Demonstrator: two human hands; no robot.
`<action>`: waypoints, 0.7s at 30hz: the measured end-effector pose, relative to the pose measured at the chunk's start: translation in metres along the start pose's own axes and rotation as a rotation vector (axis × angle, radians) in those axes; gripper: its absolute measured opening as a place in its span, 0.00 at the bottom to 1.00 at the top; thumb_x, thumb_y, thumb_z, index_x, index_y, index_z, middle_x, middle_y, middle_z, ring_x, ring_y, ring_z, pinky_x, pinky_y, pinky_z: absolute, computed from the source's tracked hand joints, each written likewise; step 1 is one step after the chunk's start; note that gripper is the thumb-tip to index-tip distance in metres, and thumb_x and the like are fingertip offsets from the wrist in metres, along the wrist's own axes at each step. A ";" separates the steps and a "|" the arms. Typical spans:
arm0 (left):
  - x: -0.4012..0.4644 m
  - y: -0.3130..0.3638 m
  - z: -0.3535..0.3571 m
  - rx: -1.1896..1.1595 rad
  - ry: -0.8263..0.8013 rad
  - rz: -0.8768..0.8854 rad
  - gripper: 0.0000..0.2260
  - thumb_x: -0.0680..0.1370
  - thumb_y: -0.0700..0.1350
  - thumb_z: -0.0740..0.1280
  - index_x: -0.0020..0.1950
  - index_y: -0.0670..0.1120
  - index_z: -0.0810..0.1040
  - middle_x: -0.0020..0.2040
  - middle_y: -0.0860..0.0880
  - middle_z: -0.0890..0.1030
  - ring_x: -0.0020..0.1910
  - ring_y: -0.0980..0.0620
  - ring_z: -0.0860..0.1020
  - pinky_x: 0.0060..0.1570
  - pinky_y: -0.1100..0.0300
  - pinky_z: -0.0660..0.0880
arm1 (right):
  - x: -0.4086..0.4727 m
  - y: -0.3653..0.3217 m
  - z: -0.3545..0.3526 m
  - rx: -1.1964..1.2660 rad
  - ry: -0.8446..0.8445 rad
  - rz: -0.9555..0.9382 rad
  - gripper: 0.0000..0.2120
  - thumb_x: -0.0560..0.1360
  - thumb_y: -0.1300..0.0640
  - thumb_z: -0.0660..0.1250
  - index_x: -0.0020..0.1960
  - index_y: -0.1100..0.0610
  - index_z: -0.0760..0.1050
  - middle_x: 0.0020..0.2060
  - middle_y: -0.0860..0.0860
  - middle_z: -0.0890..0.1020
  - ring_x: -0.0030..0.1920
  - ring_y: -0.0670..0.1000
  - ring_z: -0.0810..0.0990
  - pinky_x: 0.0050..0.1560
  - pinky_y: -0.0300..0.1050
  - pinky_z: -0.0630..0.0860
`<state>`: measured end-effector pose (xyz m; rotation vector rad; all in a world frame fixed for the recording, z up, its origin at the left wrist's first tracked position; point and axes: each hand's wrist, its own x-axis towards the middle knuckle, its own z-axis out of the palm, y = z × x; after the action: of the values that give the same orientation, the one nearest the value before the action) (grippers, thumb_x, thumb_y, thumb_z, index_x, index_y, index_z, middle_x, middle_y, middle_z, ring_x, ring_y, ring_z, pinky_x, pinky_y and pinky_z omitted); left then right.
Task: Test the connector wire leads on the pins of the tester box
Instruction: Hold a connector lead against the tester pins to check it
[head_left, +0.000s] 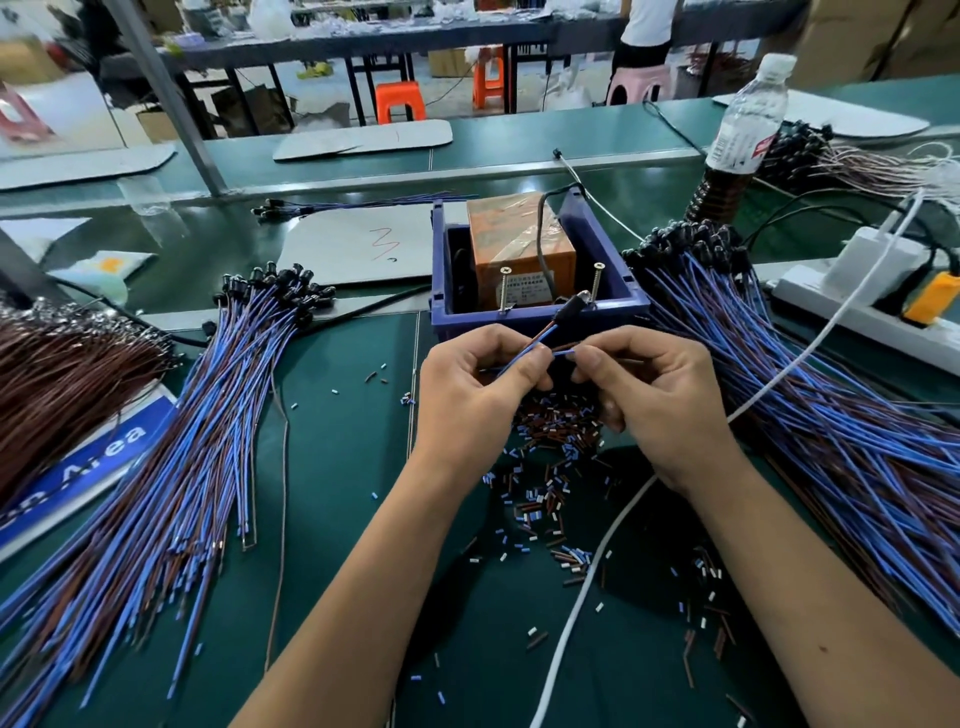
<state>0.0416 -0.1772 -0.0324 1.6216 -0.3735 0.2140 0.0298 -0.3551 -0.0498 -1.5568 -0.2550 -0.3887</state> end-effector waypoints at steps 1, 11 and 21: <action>-0.001 0.002 0.002 0.000 0.010 0.022 0.05 0.77 0.42 0.72 0.41 0.44 0.84 0.35 0.48 0.84 0.36 0.52 0.80 0.43 0.53 0.78 | 0.000 -0.002 -0.001 0.029 -0.002 -0.001 0.03 0.78 0.54 0.74 0.47 0.52 0.86 0.35 0.52 0.84 0.24 0.47 0.71 0.25 0.40 0.69; -0.009 0.009 0.012 0.041 0.078 0.145 0.06 0.78 0.35 0.72 0.41 0.40 0.83 0.34 0.47 0.82 0.34 0.54 0.79 0.38 0.57 0.77 | -0.002 -0.008 -0.003 0.212 -0.008 0.023 0.07 0.74 0.50 0.74 0.46 0.53 0.86 0.35 0.54 0.83 0.24 0.47 0.70 0.26 0.38 0.70; -0.006 0.005 0.008 0.090 0.105 0.110 0.09 0.78 0.40 0.72 0.38 0.47 0.81 0.31 0.52 0.80 0.30 0.57 0.74 0.33 0.61 0.71 | -0.002 -0.009 -0.002 0.199 -0.021 0.054 0.05 0.75 0.54 0.73 0.45 0.55 0.86 0.33 0.55 0.81 0.24 0.47 0.70 0.26 0.38 0.68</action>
<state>0.0332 -0.1846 -0.0306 1.6724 -0.3774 0.4033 0.0241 -0.3565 -0.0425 -1.3697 -0.2599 -0.2953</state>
